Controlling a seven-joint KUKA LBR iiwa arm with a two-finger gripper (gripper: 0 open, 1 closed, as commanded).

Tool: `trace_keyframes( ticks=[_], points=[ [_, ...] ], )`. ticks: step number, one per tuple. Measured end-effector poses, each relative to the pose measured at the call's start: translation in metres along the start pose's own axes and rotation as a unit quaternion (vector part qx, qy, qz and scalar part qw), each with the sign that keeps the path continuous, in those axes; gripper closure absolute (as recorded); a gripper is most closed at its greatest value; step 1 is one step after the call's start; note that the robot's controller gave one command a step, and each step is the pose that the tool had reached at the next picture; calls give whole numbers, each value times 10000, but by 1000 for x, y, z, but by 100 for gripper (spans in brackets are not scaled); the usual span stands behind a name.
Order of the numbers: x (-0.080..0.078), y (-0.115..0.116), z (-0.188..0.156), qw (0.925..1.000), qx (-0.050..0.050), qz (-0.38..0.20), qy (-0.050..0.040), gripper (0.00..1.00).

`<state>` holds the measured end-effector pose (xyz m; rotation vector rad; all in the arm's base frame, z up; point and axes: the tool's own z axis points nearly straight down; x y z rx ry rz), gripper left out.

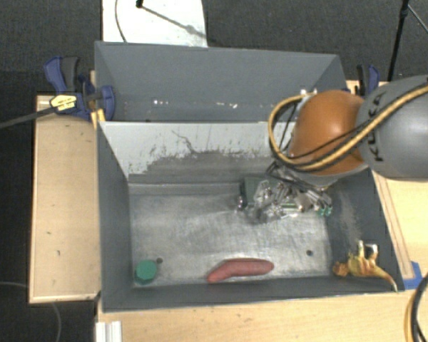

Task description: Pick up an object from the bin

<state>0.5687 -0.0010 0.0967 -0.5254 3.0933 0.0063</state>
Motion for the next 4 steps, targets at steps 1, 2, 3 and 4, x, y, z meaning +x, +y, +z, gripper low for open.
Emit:
trace_keyframes(
  ticks=[1,2,3,4],
  points=[
    [10,-21,-7,9981,38,-614,17,100],
    [9,-43,-34,9875,1,-1578,7,100],
    [-10,60,-55,9979,2,-641,11,0],
    [-10,60,-55,9979,-8,-645,7,0]
  ],
)
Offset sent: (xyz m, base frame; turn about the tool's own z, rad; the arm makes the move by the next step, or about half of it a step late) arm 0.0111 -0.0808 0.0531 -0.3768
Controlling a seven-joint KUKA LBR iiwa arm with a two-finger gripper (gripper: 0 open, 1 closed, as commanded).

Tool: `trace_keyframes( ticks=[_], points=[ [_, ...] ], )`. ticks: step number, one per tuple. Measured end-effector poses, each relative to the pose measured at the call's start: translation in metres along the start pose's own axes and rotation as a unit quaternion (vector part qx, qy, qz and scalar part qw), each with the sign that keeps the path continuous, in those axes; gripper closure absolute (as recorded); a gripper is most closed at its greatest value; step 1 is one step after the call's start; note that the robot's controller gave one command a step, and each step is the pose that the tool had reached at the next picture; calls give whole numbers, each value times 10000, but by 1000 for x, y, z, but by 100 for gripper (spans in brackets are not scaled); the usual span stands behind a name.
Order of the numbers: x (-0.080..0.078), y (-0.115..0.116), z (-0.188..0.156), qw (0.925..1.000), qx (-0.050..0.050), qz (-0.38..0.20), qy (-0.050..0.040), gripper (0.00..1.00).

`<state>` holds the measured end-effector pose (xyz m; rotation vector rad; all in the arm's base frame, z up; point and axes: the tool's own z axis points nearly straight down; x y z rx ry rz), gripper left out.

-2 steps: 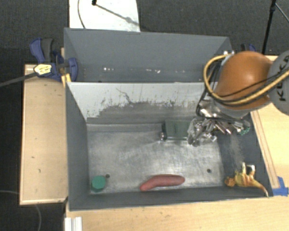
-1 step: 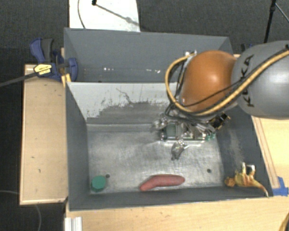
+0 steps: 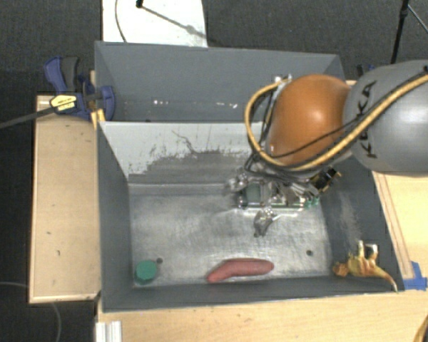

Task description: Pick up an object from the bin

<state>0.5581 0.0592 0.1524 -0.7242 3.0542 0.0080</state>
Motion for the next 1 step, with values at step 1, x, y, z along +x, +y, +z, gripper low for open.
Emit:
trace_keyframes(
  ticks=[1],
  points=[
    [-20,18,-37,9998,20,-184,21,0]
  ],
)
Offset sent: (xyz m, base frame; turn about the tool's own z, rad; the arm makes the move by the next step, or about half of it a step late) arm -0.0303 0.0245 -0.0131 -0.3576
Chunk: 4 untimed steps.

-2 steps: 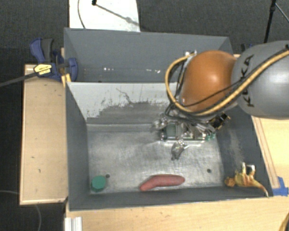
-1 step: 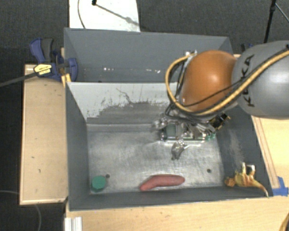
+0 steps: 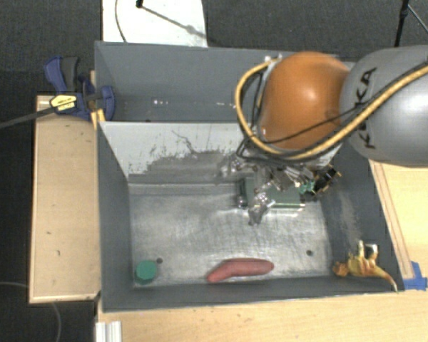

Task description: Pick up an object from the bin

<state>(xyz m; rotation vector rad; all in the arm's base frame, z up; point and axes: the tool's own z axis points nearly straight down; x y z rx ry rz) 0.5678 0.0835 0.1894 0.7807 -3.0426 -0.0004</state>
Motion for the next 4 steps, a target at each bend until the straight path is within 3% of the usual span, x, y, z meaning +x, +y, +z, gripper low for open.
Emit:
trace_keyframes(
  ticks=[1,2,3,4],
  points=[
    [8,13,0,9969,24,-782,-65,0],
    [53,7,67,9841,12,-1776,-30,0],
    [58,28,89,9876,4,-1571,20,0],
    [63,27,108,9308,23,-3655,-63,100]
  ],
)
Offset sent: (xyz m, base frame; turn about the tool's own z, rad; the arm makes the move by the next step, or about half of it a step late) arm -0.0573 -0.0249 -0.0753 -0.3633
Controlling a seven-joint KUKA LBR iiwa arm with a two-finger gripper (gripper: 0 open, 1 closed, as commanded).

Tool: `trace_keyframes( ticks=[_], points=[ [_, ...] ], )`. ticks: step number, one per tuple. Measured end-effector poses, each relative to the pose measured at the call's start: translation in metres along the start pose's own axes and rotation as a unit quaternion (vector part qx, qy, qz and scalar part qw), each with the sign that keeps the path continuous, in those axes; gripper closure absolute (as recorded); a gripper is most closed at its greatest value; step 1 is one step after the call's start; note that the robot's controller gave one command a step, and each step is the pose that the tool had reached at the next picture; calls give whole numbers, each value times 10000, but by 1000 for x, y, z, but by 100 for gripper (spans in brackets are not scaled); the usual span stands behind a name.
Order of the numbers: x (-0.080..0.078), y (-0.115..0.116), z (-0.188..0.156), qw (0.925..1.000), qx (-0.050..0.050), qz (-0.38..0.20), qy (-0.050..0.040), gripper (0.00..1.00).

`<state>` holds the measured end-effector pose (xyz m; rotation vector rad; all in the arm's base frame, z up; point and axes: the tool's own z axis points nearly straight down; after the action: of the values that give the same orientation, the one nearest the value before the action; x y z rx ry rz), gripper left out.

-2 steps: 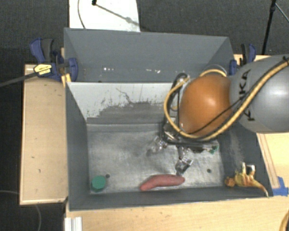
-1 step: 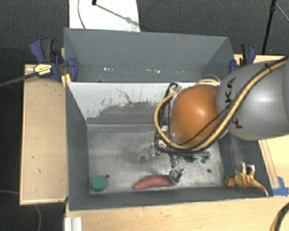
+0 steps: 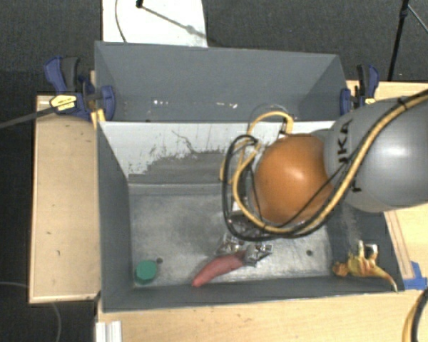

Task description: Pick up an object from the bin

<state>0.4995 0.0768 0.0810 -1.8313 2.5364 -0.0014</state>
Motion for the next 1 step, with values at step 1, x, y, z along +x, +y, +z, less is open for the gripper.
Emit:
trace_keyframes(
  ticks=[1],
  points=[
    [0,0,0,10000,0,2,2,100]
  ],
)
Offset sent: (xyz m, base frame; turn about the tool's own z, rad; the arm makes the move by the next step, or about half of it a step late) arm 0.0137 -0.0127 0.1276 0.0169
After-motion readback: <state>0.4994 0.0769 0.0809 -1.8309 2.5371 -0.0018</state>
